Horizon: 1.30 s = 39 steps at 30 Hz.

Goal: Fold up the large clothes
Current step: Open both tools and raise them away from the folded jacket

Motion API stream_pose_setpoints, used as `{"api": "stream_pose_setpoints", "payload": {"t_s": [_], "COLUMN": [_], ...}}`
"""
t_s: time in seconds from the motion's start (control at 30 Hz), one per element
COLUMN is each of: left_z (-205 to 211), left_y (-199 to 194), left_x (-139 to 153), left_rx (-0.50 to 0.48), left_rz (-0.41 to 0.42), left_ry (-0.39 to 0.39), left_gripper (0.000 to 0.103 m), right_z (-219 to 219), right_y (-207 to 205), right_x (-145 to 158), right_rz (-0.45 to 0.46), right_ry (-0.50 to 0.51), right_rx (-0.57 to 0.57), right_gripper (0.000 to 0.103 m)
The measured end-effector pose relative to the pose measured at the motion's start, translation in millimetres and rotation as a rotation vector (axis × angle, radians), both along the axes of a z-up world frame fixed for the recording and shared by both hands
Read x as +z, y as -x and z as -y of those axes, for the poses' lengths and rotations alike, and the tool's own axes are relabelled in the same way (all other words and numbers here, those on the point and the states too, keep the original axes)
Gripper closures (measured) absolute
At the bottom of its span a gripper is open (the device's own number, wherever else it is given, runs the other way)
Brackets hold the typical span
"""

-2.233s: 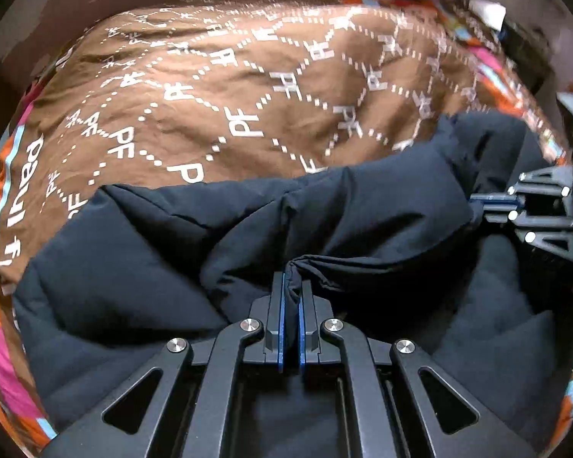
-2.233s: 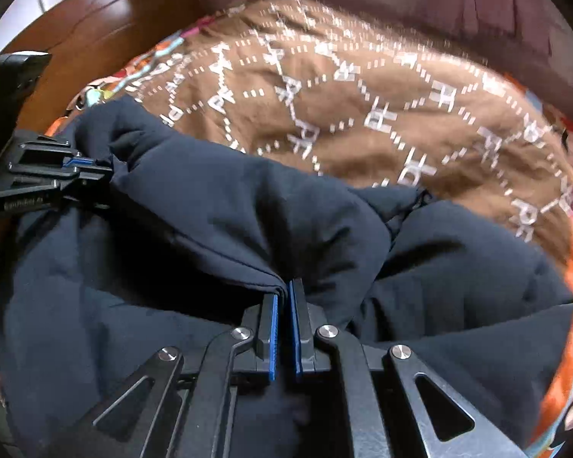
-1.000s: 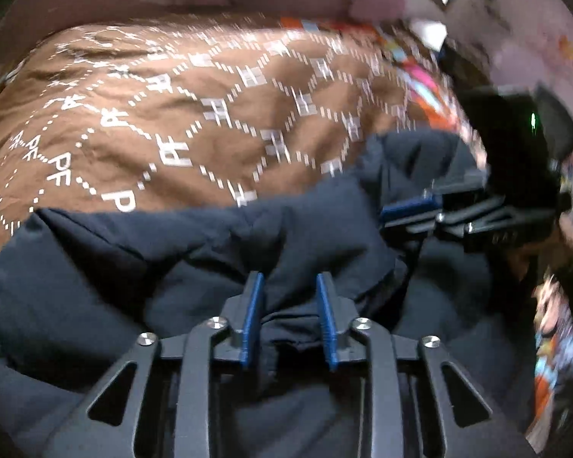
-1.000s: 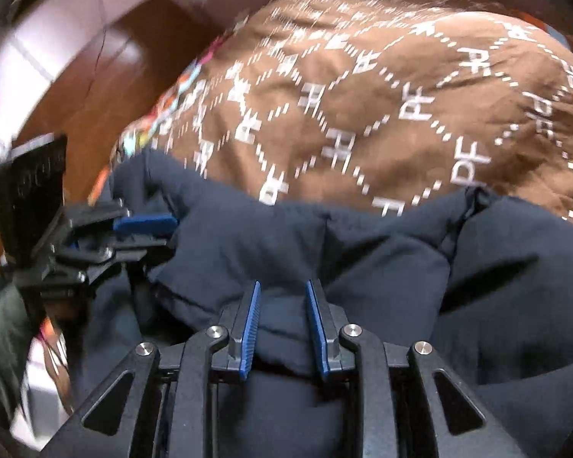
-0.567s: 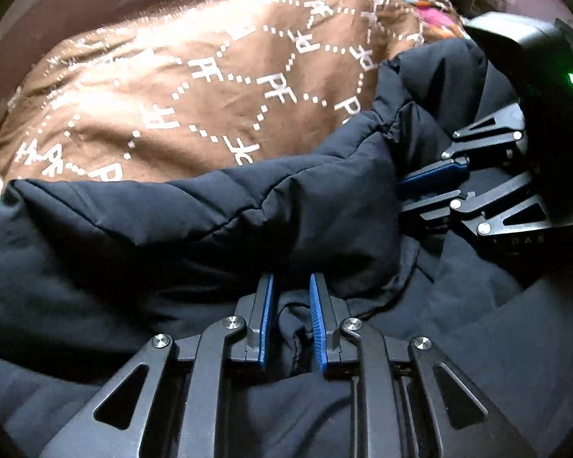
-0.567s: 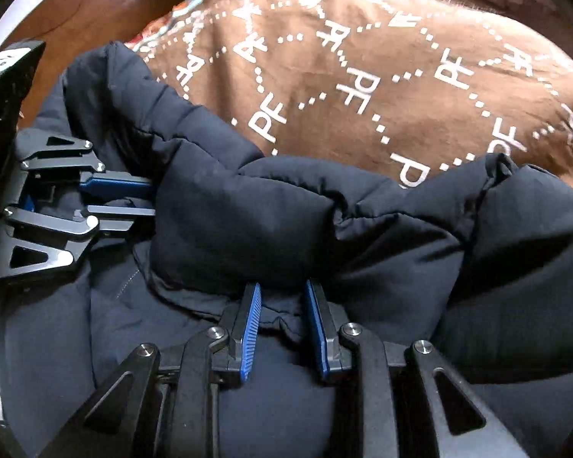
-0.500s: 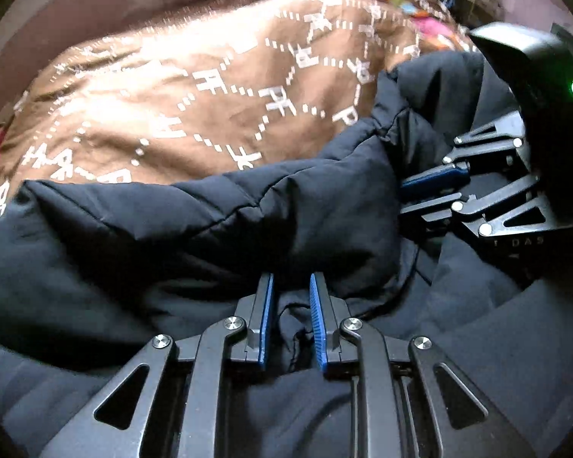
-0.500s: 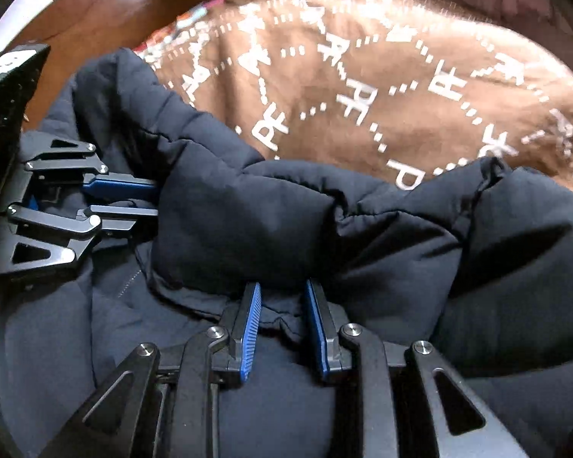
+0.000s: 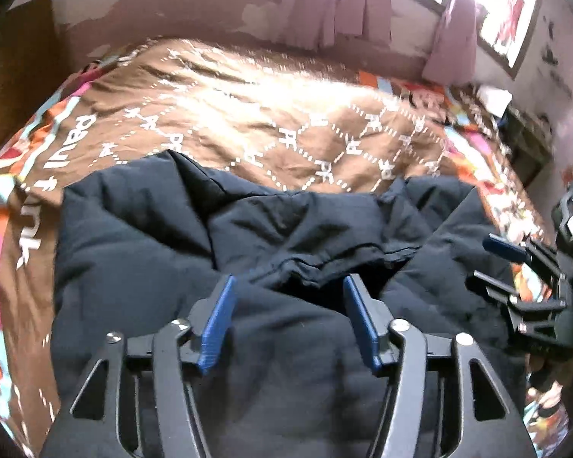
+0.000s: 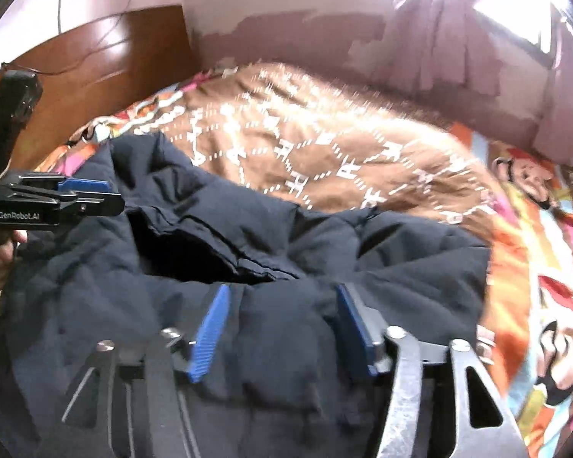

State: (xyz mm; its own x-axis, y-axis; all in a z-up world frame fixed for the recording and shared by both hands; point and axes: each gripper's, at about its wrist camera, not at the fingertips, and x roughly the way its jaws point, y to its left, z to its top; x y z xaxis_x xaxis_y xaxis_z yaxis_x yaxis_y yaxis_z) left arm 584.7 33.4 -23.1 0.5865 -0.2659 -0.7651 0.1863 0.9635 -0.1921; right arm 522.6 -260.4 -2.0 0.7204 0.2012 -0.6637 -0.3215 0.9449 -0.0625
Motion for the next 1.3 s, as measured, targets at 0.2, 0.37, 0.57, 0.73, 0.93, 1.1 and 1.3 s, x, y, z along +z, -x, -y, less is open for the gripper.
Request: {"api": "stream_pose_setpoints", "payload": {"t_s": [0.2, 0.37, 0.57, 0.73, 0.93, 1.1, 1.3], "left_z": [6, 10, 8, 6, 16, 20, 20], "left_y": [48, 93, 149, 193, 254, 297, 343], "left_x": [40, 81, 119, 137, 157, 164, 168], "left_rx": [0.025, 0.013, 0.053, 0.069, 0.083, 0.081, 0.097], "left_rz": [0.045, 0.14, 0.258, 0.335, 0.435, 0.486, 0.525], "left_ry": [0.027, 0.038, 0.033, 0.027, -0.006, -0.022, -0.04], "left_gripper": [0.032, 0.023, 0.006, 0.004, 0.004, 0.003, 0.003], "right_z": [6, 7, 4, 0, -3, -9, -14], "right_y": [52, 96, 150, 198, 251, 286, 326], "right_x": [39, 69, 98, 118, 137, 138, 136], "right_rz": [0.08, 0.136, 0.198, 0.254, 0.307, 0.333, 0.34], "right_ry": [-0.102, -0.165, -0.188, -0.214, -0.235, -0.244, -0.264], "right_rx": [-0.062, -0.09, -0.082, -0.074, -0.068, -0.057, -0.05], "right_gripper": [0.01, 0.0, 0.0, 0.0, 0.0, 0.0, 0.0]}}
